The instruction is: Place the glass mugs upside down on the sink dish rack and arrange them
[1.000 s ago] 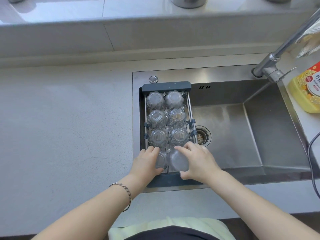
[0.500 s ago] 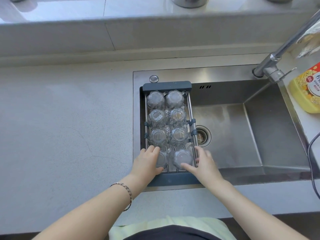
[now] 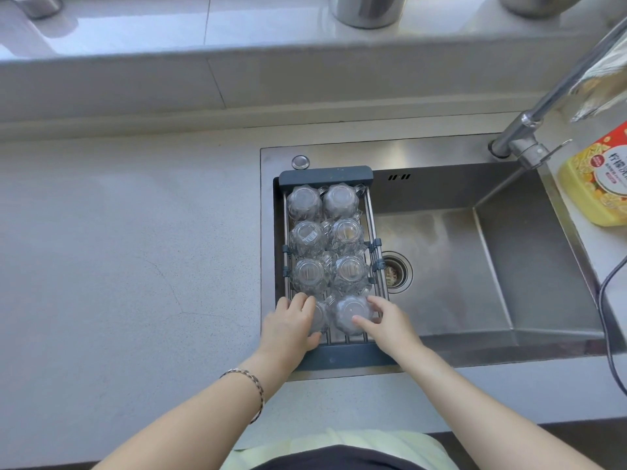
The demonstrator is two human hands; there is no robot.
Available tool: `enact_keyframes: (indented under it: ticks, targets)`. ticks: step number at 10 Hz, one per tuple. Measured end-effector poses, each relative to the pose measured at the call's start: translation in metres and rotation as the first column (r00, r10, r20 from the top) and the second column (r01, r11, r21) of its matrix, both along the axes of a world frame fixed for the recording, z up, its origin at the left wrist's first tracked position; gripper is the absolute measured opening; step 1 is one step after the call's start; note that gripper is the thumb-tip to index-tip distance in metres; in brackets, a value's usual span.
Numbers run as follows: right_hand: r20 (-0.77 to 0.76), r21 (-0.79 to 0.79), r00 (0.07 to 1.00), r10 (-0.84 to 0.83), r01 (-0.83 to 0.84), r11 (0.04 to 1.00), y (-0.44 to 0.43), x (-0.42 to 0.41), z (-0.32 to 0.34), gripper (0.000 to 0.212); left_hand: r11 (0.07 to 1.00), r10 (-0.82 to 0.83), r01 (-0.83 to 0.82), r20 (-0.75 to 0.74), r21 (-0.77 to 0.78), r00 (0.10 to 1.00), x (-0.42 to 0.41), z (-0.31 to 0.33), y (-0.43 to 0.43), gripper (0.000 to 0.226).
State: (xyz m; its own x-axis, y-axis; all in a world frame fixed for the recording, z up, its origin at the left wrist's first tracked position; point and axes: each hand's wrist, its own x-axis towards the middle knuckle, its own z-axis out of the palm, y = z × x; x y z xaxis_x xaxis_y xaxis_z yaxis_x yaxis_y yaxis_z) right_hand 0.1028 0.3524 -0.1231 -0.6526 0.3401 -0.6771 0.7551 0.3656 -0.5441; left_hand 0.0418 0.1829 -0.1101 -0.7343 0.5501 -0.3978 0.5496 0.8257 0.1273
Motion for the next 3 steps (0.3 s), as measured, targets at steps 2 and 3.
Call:
enact_keyframes:
  ticks: [2, 3]
  targets:
    - [0.174, 0.124, 0.932, 0.317, -0.340, 0.932, 0.004, -0.016, 0.016, 0.047, 1.000, 0.026, -0.024, 0.156, -0.020, 0.987, -0.012, 0.009, -0.001, 0.055]
    - [0.243, 0.202, 0.887, 0.392, -0.442, 0.874, 0.005, -0.026, 0.040, 0.028, 0.996, 0.090, -0.089, 0.251, -0.014, 0.964, -0.032, 0.035, 0.000, 0.039]
